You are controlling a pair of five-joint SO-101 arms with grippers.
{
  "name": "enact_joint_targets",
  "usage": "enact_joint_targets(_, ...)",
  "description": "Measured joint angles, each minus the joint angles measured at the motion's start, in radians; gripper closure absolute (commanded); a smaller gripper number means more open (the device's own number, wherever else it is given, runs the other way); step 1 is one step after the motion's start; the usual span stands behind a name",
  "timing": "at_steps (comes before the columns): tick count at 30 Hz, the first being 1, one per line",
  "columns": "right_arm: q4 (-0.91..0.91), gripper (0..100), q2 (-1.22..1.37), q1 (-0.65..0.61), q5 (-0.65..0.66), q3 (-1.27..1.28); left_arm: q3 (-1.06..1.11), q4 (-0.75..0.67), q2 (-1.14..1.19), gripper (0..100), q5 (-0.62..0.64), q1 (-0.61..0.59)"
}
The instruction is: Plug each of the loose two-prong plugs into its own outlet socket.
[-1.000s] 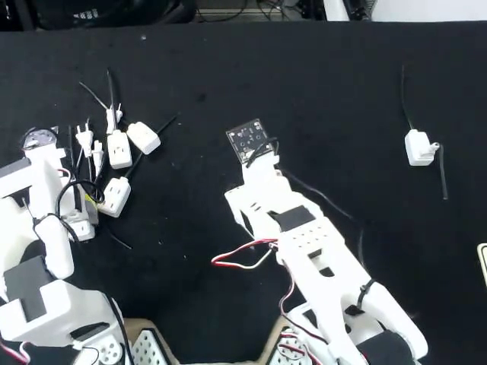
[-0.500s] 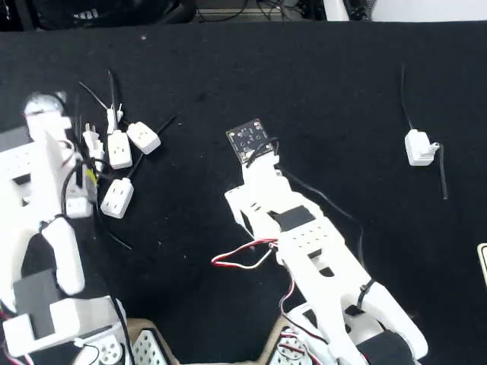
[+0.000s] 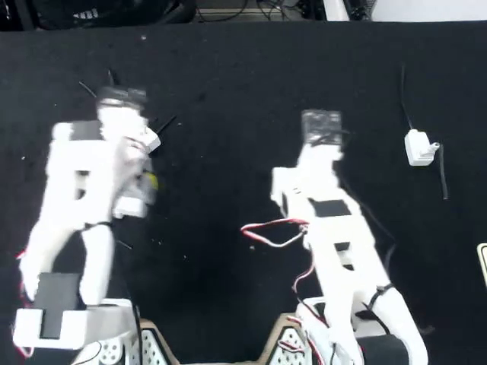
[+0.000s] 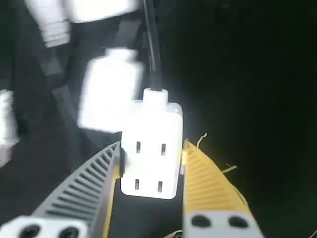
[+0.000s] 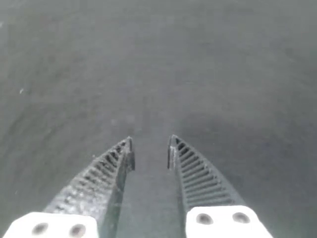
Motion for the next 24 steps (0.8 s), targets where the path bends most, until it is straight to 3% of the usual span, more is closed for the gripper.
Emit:
enact_joint_targets(3, 0.0, 89.5, 0.0, 0.009, -0.002, 0.0, 0.101, -0.095, 0.0, 94, -0.003, 0.143)
enact_joint_targets(5, 0.0, 89.5, 0.0, 0.009, -0.002, 0.0, 0.173, -0.178, 0.0, 87, -0.003, 0.204)
enact_joint_targets(8, 0.0, 89.5, 0.0, 0.009, -0.002, 0.0, 0.275, -0.264, 0.0, 74, -0.005, 0.247)
enact_joint_targets(10, 0.0, 89.5, 0.0, 0.009, -0.002, 0.0, 0.296, -0.275, 0.0, 72, -0.002, 0.252)
enact_joint_targets(15, 0.0, 89.4, 0.0, -0.028, -0.002, 0.0, 0.284, -0.236, -0.015, 76, 0.006, 0.207)
enact_joint_targets(19, 0.0, 89.4, 0.0, -0.031, -0.002, 0.0, 0.212, -0.161, -0.017, 76, -0.071, 0.103)
enact_joint_targets(24, 0.0, 89.4, 0.0, -0.032, -0.002, 0.0, 0.219, -0.193, -0.017, 77, -0.114, -0.008)
